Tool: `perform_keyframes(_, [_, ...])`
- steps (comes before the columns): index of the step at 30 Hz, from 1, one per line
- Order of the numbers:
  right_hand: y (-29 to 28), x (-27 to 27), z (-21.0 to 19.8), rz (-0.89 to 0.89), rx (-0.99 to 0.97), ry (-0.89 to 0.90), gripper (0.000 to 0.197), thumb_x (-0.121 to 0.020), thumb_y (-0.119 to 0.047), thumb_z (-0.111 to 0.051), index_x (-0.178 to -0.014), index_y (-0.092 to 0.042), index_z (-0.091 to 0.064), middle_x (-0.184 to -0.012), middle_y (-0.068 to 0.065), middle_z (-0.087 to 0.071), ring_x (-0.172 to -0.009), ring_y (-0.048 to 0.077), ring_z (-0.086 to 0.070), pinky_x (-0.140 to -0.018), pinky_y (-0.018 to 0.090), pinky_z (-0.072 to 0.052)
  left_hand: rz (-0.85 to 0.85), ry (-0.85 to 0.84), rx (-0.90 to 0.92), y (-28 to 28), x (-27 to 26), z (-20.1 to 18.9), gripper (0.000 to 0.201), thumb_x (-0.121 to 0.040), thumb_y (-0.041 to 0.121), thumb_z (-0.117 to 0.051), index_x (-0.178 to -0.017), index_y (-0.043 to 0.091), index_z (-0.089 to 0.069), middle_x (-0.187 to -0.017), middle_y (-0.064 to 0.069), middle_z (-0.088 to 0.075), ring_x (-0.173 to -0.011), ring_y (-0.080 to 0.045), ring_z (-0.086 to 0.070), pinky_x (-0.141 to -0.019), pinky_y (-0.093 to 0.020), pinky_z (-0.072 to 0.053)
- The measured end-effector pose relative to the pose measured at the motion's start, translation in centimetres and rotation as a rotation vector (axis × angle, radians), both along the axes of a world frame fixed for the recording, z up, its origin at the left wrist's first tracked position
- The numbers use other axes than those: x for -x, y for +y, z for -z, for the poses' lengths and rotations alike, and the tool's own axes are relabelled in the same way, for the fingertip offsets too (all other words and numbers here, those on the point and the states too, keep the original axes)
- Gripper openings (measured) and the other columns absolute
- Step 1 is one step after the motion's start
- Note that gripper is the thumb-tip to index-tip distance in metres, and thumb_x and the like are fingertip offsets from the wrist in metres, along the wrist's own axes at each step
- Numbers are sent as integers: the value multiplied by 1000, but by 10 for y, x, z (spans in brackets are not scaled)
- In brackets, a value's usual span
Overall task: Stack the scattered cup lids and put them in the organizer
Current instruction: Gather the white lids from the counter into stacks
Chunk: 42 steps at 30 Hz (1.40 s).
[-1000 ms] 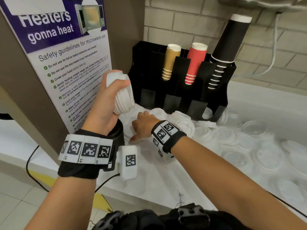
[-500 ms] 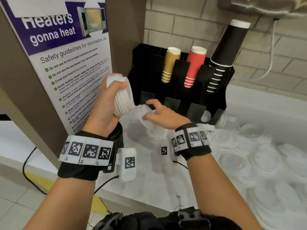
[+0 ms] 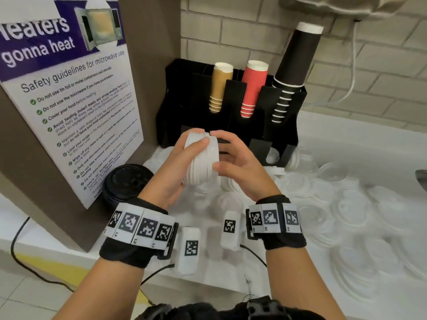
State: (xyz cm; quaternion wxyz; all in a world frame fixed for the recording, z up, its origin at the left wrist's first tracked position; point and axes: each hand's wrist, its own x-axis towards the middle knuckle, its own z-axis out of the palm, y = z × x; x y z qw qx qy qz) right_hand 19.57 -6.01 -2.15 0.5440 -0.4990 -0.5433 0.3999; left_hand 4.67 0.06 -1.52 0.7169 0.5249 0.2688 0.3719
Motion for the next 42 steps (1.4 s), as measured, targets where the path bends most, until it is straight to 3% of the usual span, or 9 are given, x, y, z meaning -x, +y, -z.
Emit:
perform_keyframes(12, [-3, 10, -8, 16, -61, -89, 54, -78, -12, -72, -127, -24, -53, -120, 4, -61, -110, 19, -60, -96, 37, -51, -57, -34, -23, -6, -3, 1, 43, -80, 46, -60, -120, 34, -50, -115, -3, -58, -97, -13, -64, -68, -28, -55])
perform_keyframes(19, [13, -4, -14, 66, 23, -200, 35, -96, -32, -55, -129, -39, -51, -118, -4, -63, -110, 9, -61, -90, 28, -53, -236, -10, -16, 12, 16, -11, 44, -66, 34, -67, -107, 41, -54, -106, 6, -57, -96, -17, -55, -55, -29, -51])
perform_keyframes(23, [26, -36, -6, 308, 189, -333, 34, -98, -29, -51, -131, -26, -55, -105, -14, -60, -104, 6, -58, -92, 26, -48, -336, -52, 22, 31, 42, -25, 60, -53, 42, -72, -111, 39, -55, -107, 4, -55, -95, -19, -55, -54, -30, -51])
perform_keyframes(28, [64, -23, 0, 119, 326, -299, 36, -94, -25, -57, -129, -18, -55, -114, -1, -62, -108, 13, -59, -88, 23, -50, -337, -62, 15, 36, 46, -29, 69, -54, 43, -72, -120, 32, -54, -108, 1, -55, -95, -20, -55, -56, -31, -51])
perform_keyframes(32, [123, 5, 12, -35, 501, -697, 73, -82, -47, -67, -142, -13, -41, -139, 6, -50, -123, 21, -51, -99, 31, -44, -311, -72, -32, 36, 43, -34, 48, -64, 37, -69, -109, 39, -55, -102, 6, -57, -89, -16, -58, -59, -31, -50])
perform_keyframes(34, [148, 16, 27, -75, 577, -922, 83, -75, -52, -71, -141, -11, -40, -137, 6, -51, -116, 22, -54, -82, 27, -43, -309, -67, -36, 38, 42, -36, 46, -69, 35, -65, -113, 37, -53, -101, 6, -57, -86, -14, -60, -58, -31, -51])
perform_keyframes(38, [184, 28, 54, -138, 639, -1066, 56, -70, -37, -81, -113, -10, -58, -97, 2, -64, -73, 14, -57, -48, 23, -36, -310, -73, -44, 42, 41, -40, 48, -68, 34, -64, -115, 36, -52, -100, 6, -58, -80, -12, -61, -57, -30, -50])
perform_keyframes(40, [195, 35, 58, -165, 624, -1123, 56, -70, -35, -83, -113, -5, -60, -93, 3, -64, -75, 16, -60, -50, 23, -39, -305, -72, -50, 44, 40, -42, 50, -68, 33, -64, -116, 35, -52, -101, 5, -57, -81, -12, -61, -57, -29, -51])
perform_keyframes(42, [203, 44, 61, -151, 583, -1241, 74, -71, -40, -81, -127, -4, -51, -111, 6, -63, -98, 23, -61, -72, 29, -48, -302, -72, -46, 45, 39, -42, 51, -67, 32, -64, -116, 34, -52, -102, 3, -57, -80, -12, -61, -56, -29, -51])
